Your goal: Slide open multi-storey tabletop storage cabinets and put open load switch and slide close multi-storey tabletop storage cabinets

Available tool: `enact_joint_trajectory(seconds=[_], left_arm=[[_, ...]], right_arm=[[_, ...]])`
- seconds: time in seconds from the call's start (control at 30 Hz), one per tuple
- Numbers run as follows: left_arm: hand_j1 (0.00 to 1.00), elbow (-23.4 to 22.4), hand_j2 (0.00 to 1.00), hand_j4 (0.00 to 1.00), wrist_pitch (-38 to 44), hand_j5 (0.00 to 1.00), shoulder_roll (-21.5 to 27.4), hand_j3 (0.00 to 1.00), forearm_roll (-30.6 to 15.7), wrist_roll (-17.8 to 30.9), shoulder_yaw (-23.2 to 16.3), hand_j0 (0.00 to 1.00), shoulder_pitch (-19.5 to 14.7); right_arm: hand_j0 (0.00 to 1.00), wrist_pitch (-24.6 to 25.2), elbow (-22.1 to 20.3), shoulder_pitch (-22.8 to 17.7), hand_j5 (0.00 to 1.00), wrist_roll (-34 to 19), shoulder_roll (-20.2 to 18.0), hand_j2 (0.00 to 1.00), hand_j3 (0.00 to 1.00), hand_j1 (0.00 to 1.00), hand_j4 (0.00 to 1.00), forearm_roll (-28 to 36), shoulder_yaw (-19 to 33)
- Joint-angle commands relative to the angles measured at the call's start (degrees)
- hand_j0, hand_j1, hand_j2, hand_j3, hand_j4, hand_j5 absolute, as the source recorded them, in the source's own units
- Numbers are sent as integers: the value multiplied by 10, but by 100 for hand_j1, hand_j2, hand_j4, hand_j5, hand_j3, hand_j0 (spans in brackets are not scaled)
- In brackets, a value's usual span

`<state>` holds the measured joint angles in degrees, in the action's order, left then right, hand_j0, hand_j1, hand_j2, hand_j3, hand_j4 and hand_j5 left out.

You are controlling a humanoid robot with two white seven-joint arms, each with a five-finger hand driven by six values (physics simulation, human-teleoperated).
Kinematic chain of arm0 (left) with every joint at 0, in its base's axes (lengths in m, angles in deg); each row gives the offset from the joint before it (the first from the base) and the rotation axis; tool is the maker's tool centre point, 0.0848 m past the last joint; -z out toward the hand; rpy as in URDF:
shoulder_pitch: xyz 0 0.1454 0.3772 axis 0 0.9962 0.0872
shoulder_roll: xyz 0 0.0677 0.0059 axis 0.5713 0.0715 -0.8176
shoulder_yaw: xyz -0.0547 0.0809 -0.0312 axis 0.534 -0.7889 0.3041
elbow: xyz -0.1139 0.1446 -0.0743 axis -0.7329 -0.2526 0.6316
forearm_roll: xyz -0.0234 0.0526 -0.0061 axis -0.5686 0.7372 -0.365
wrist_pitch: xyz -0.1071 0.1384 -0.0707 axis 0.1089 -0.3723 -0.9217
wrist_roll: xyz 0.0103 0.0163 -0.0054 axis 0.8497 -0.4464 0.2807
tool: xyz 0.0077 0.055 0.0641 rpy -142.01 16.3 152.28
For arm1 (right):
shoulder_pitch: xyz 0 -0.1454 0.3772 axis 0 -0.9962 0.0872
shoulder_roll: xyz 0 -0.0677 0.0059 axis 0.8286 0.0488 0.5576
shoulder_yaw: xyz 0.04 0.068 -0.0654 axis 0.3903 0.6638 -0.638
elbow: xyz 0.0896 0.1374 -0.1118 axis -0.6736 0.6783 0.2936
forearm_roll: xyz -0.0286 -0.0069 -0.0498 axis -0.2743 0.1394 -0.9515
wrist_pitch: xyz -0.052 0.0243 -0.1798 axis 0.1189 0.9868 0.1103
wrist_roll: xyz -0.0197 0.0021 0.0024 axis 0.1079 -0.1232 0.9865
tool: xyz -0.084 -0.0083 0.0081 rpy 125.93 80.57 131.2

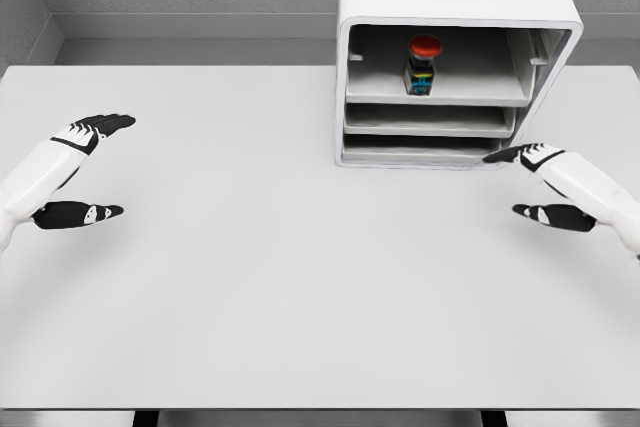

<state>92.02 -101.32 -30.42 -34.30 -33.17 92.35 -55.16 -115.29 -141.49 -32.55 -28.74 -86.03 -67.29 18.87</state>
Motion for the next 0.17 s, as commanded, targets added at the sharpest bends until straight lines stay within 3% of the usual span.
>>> enact_joint_trajectory(seconds=[0.0,0.13], left_arm=[[100,1,100,100,2,100,0,100,-4,0,0,100,0],[100,4,100,100,2,100,-7,100,-4,0,0,100,1]], right_arm=[[82,1,0,1,82,0,-7,82,82,82,82,9,9],[82,1,-1,0,82,0,-5,82,82,82,82,9,9]])
